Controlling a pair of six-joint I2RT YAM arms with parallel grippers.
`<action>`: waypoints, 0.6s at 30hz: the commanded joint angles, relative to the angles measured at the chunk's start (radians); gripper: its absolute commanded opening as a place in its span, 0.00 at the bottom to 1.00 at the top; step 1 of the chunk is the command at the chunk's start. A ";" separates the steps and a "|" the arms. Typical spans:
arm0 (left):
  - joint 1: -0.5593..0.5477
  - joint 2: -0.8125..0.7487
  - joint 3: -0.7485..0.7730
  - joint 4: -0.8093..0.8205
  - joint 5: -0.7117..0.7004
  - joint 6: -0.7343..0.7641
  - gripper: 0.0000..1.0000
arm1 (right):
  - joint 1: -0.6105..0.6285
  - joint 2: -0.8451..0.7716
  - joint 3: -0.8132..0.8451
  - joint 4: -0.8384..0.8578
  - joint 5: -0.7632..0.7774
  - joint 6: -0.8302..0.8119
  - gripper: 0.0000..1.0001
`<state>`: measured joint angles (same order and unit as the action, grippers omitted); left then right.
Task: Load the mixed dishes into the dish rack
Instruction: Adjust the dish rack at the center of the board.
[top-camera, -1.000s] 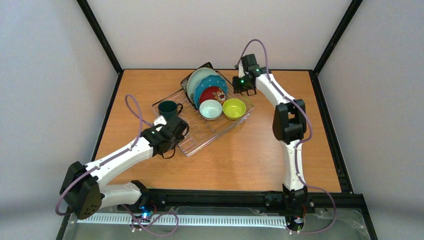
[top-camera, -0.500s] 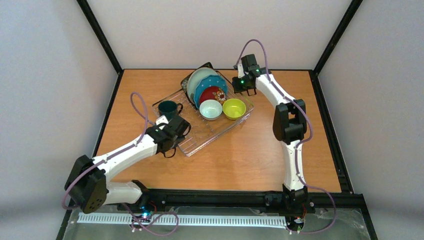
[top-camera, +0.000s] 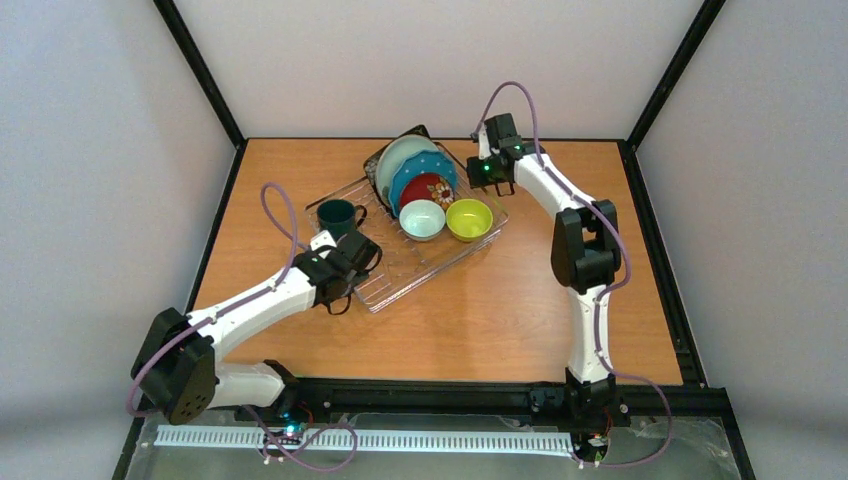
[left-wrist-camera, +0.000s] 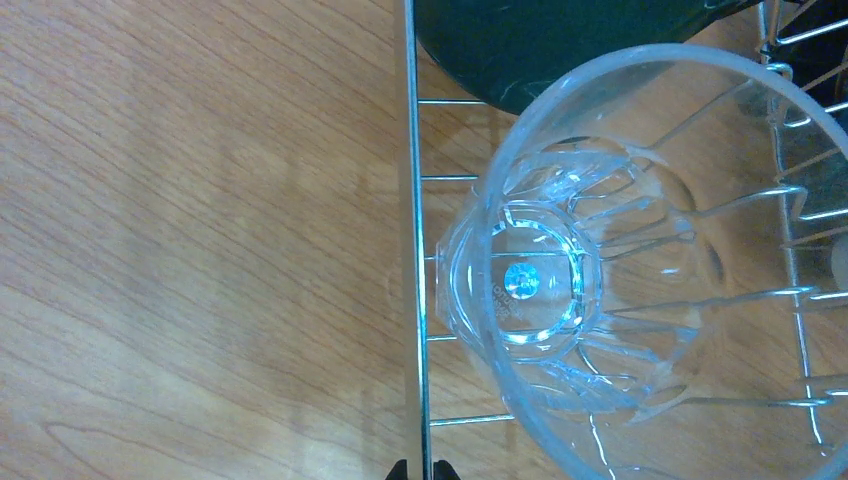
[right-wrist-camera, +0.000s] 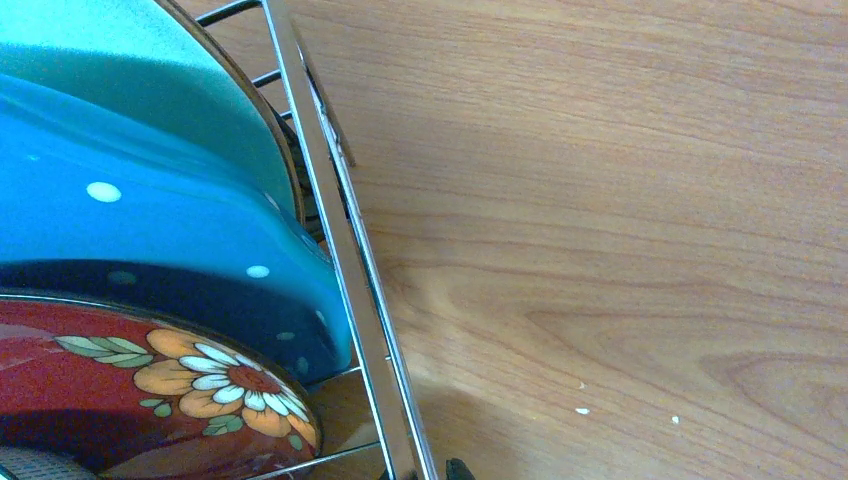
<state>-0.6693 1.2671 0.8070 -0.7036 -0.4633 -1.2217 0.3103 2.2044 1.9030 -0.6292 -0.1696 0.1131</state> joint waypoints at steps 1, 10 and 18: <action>-0.002 -0.002 0.057 0.003 -0.051 0.033 0.06 | -0.008 -0.016 -0.070 -0.106 0.111 0.111 0.02; 0.018 -0.005 0.066 -0.004 -0.060 0.047 0.05 | -0.008 -0.098 -0.182 -0.092 0.137 0.136 0.02; 0.096 0.018 0.123 0.016 -0.014 0.166 0.00 | -0.008 -0.176 -0.295 -0.071 0.156 0.182 0.02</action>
<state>-0.6151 1.2770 0.8265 -0.7139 -0.4576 -1.1366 0.3103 2.0605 1.6867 -0.5747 -0.0982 0.1818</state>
